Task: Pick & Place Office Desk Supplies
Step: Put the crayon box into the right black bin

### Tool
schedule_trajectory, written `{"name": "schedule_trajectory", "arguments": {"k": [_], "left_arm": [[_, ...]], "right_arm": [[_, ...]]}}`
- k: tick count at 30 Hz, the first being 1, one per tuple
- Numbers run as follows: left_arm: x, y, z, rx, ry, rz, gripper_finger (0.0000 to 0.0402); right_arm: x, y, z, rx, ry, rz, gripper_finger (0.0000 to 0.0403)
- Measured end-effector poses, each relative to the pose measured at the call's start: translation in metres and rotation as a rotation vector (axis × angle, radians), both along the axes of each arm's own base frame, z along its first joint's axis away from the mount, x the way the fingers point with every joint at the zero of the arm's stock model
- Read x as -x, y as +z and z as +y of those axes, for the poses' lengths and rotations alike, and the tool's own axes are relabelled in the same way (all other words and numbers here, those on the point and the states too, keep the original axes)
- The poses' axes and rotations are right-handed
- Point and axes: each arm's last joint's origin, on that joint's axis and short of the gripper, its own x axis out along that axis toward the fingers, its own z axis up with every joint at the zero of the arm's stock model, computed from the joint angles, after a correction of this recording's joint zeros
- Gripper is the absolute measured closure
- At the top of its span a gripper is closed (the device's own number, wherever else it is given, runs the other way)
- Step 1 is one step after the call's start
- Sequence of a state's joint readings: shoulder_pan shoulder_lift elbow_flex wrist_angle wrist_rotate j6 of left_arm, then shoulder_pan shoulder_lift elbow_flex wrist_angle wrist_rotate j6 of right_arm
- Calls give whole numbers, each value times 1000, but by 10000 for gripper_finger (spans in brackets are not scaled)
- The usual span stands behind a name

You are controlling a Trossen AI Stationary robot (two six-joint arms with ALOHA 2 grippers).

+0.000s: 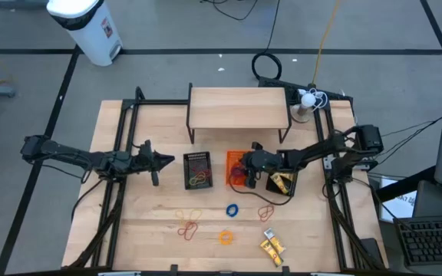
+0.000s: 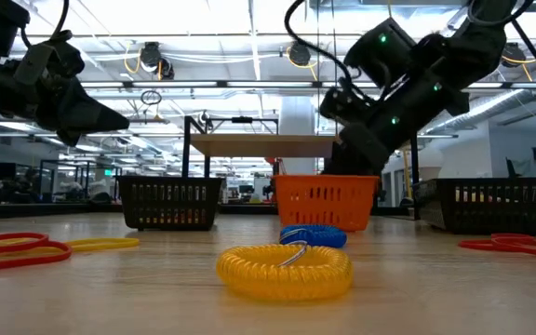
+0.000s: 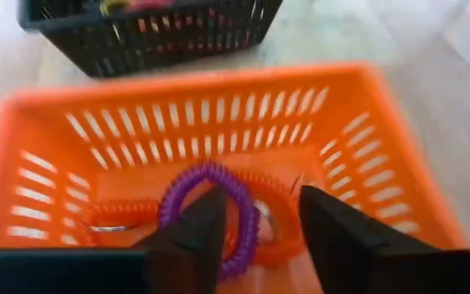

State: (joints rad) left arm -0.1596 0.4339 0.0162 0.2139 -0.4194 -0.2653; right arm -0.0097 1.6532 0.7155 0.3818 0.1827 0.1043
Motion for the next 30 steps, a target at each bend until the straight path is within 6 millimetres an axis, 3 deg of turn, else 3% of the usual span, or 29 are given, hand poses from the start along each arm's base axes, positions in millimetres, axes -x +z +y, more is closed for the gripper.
{"name": "schedule_trajectory", "arguments": {"k": [4,7,11,14,20,25,30], "left_arm": [[0,0,0,0,0,0,378],[-1,4,0,12,2,-40,378],[-1,4,-1,-15,-33,-37,378],[-1,4,-1,-33,-41,-31,378],[-1,5,-1,-82,-43,-26,381],[-1,5,-1,-95,-49,-23,396],[-1,5,-1,-97,-49,-22,399]], "right_arm": [[3,21,3,0,11,-76,191],[8,42,9,29,51,-152,178],[24,66,22,72,160,-318,195],[46,72,29,52,271,-460,220],[98,56,26,36,192,-606,298],[126,39,25,52,204,-645,391],[143,31,22,54,146,-668,388]]}}
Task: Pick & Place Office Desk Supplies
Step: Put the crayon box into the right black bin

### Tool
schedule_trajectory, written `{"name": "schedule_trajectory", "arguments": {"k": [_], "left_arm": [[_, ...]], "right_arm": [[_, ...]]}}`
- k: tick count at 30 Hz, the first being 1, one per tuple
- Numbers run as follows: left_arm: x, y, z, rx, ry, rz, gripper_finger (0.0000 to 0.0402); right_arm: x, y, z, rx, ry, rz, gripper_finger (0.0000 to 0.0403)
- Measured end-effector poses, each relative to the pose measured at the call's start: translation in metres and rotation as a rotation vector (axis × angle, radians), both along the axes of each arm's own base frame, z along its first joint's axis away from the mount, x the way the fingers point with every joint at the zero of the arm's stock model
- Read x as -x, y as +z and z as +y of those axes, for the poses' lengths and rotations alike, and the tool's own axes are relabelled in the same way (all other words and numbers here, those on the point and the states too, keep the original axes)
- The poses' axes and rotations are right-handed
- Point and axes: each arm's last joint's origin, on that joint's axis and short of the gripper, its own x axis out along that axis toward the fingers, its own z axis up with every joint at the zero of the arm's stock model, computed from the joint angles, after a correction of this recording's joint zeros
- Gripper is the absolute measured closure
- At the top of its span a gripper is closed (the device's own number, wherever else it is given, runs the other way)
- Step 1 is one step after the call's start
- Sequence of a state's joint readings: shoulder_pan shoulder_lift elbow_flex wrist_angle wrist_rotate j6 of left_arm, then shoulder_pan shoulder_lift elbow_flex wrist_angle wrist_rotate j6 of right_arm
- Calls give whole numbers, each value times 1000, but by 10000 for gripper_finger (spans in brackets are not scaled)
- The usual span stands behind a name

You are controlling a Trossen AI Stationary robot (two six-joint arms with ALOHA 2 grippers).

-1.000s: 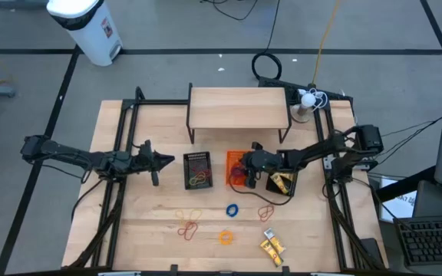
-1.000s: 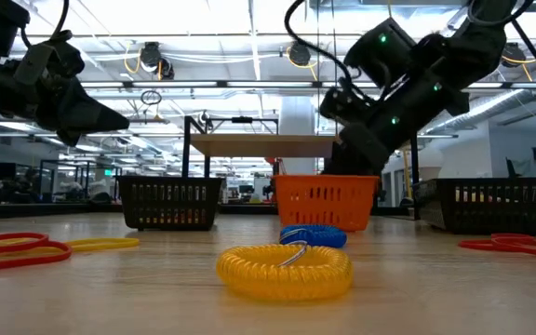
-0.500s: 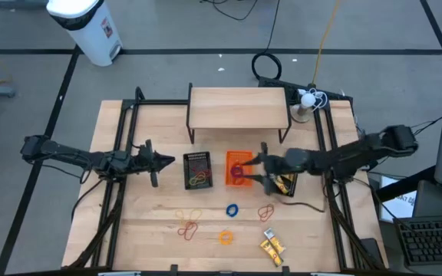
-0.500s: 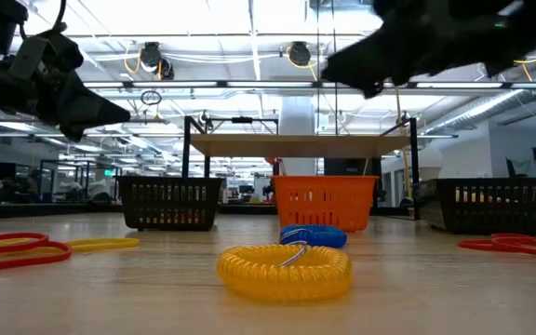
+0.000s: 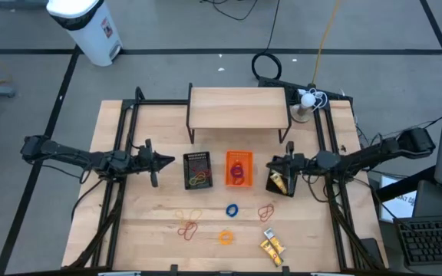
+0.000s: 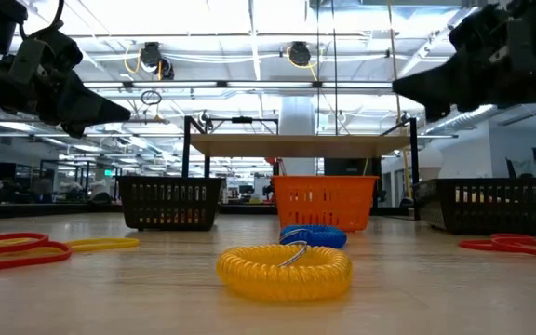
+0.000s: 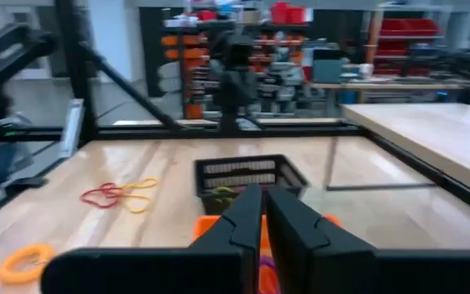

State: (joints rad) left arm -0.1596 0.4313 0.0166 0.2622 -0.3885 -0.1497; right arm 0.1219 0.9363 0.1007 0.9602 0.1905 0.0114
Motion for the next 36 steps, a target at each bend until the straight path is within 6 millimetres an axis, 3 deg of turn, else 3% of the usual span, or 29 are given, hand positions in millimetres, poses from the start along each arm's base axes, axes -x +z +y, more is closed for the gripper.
{"name": "schedule_trajectory", "arguments": {"k": [5,15,21,36], "left_arm": [[0,0,0,-2,-2,2,395],[2,-7,1,12,35,67,384],[2,-7,1,-7,32,74,399],[3,-12,2,-12,52,125,391]], "right_arm": [[12,10,-4,-7,-29,-92,401],[31,16,-6,24,-32,-80,402],[44,18,-9,46,-23,-84,402],[46,12,-13,89,-25,-40,402]]}}
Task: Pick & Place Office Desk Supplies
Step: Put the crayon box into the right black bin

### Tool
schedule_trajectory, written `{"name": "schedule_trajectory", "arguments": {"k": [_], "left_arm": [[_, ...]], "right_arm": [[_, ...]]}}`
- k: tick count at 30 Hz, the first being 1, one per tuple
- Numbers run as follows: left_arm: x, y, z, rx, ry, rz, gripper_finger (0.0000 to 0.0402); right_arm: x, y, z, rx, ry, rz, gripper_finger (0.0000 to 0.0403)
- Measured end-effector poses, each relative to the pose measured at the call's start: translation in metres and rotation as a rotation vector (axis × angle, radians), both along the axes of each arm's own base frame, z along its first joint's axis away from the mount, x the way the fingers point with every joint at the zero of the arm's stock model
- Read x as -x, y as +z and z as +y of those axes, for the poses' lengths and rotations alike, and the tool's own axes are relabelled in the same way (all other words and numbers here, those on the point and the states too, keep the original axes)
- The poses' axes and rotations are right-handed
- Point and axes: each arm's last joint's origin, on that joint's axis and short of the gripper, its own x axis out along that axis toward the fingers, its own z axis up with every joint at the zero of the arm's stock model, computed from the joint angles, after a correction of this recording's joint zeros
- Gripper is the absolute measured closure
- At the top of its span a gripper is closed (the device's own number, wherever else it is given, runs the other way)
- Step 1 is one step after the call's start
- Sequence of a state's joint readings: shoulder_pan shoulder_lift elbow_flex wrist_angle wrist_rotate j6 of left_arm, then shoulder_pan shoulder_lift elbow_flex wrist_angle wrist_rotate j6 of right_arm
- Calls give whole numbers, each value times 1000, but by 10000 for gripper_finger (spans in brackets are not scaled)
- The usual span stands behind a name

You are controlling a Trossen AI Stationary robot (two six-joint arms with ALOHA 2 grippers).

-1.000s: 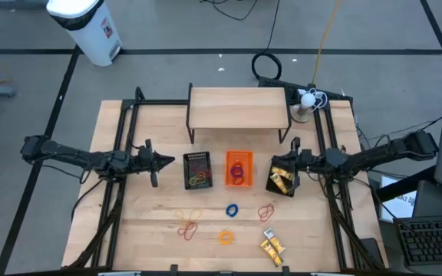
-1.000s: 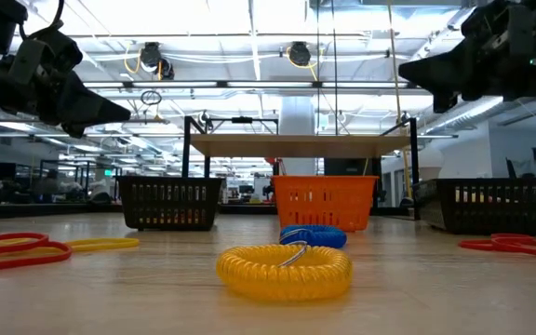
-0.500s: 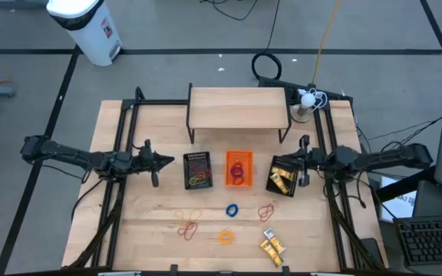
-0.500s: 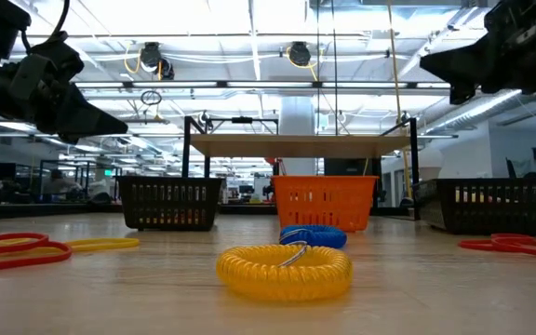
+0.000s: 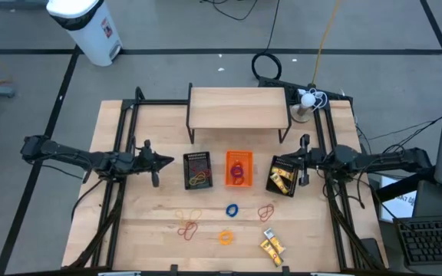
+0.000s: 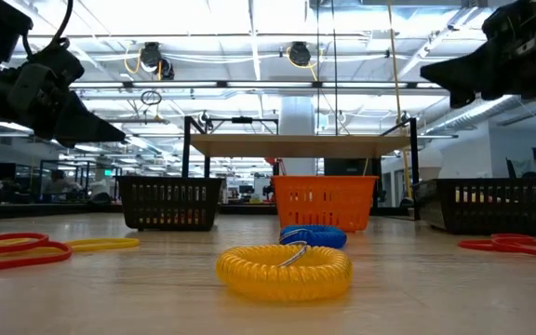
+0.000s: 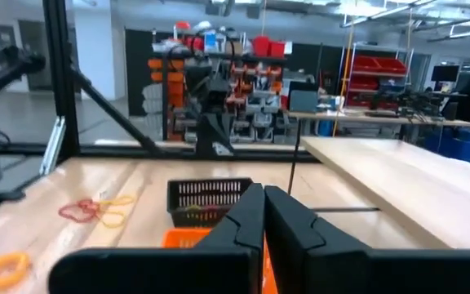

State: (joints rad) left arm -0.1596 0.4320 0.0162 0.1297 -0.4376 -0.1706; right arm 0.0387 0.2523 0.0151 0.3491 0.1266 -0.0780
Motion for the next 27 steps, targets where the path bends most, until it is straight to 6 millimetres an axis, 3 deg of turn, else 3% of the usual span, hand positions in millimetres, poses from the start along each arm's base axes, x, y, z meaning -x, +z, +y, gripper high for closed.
{"name": "schedule_trajectory", "arguments": {"k": [10,17,22,27], "left_arm": [[1,-3,1,18,45,26,393],[2,-6,1,49,57,48,395],[1,-10,1,47,60,79,382],[0,-14,1,27,70,123,398]], "right_arm": [[-5,-7,0,-71,-7,64,401],[-9,-14,-3,-138,-106,119,400],[-12,-17,-3,-112,-110,146,399],[-14,-17,-3,-90,-112,154,399]]}}
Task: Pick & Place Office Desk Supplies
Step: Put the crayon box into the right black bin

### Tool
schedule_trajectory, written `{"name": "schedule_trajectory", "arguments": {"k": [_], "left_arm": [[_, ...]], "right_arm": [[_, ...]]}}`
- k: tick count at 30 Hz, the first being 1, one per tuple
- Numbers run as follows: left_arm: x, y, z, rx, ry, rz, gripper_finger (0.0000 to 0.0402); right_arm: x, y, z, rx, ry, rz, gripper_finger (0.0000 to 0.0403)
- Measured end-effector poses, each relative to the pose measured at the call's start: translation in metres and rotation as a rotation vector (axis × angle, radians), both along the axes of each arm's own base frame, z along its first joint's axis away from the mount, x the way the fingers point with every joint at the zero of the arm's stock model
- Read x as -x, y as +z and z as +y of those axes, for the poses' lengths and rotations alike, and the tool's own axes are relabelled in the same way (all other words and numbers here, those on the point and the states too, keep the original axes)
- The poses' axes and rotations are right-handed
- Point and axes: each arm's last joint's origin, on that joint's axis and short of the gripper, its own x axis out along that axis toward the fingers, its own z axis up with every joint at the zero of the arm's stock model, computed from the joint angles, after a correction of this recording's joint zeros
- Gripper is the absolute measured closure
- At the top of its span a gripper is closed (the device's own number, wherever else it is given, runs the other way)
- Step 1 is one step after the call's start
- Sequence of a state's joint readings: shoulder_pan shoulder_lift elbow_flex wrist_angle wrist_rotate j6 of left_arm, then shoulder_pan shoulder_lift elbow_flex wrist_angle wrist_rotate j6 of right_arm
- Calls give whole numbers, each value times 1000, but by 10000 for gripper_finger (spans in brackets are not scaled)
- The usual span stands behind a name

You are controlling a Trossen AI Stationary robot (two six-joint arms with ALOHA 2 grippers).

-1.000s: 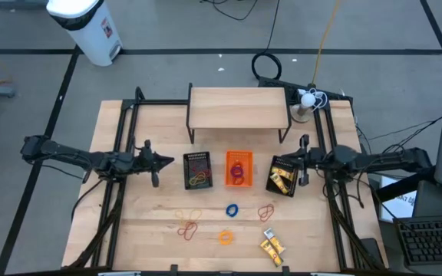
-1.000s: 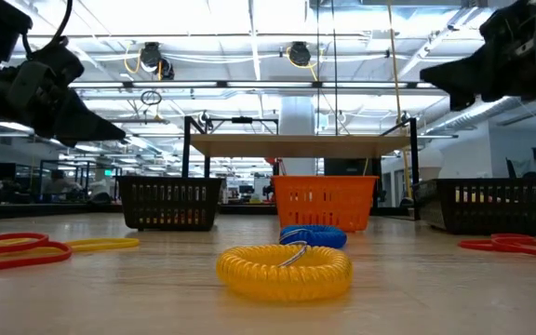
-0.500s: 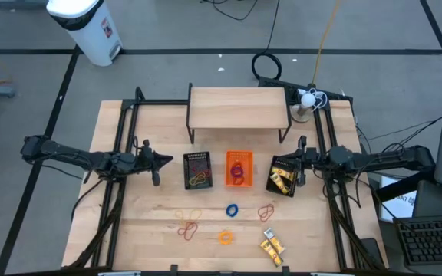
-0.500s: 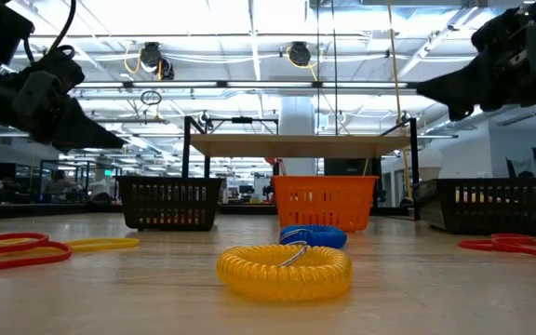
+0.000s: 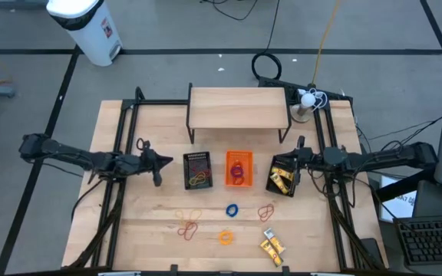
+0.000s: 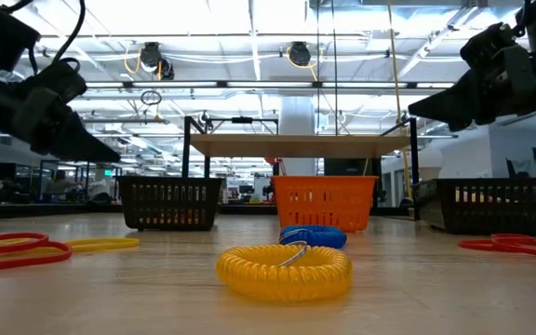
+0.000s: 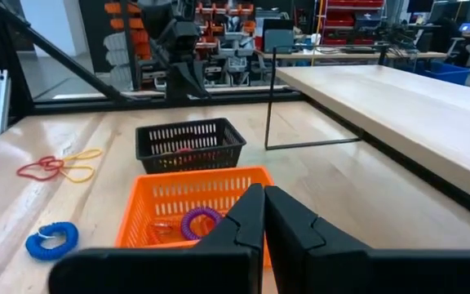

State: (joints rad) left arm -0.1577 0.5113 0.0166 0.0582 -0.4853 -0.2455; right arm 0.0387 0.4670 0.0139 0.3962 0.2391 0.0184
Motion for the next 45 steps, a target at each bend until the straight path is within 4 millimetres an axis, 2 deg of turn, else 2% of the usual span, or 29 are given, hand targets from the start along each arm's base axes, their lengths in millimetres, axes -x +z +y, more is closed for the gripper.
{"name": "schedule_trajectory", "arguments": {"k": [21,26,29,30,34,36,38,41,45], "left_arm": [[0,-2,0,-12,8,22,392],[-1,-2,0,2,5,16,396],[-1,-2,-1,14,-11,14,399],[-1,-2,-1,15,-13,12,397],[-1,-1,-1,21,-15,3,385],[-1,-1,-1,31,-11,-1,384],[-1,-1,-1,39,-11,-5,384],[-1,-1,-1,51,-25,-5,391],[-1,-1,-2,60,-34,-5,399]], "right_arm": [[-3,0,0,3,3,-7,399],[-4,7,2,-41,26,-80,399],[-6,-3,8,-59,74,36,401],[-8,-4,11,-63,91,101,402],[-24,25,30,-90,148,180,402],[-30,29,43,-96,175,290,402],[-36,32,59,-96,215,391,402],[-46,48,86,-129,238,452,402],[-54,47,121,-136,258,607,402]]}}
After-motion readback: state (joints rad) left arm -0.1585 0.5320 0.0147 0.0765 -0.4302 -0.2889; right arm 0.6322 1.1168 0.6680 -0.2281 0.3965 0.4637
